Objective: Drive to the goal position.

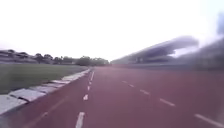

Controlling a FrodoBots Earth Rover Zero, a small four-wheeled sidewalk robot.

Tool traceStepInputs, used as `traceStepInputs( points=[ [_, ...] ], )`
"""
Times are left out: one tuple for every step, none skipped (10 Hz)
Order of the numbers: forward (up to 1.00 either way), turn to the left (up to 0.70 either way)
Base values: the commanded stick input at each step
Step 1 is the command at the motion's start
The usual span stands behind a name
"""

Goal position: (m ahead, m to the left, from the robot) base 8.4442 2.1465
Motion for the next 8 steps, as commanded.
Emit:
traceStepInputs(
  points=[
    [0.70,0.00],
    [0.70,0.00],
    [0.70,0.00],
    [0.70,0.00],
    [0.70,0.00],
    [0.70,0.00],
    [0.70,0.02],
    [0.70,0.02]
  ],
)
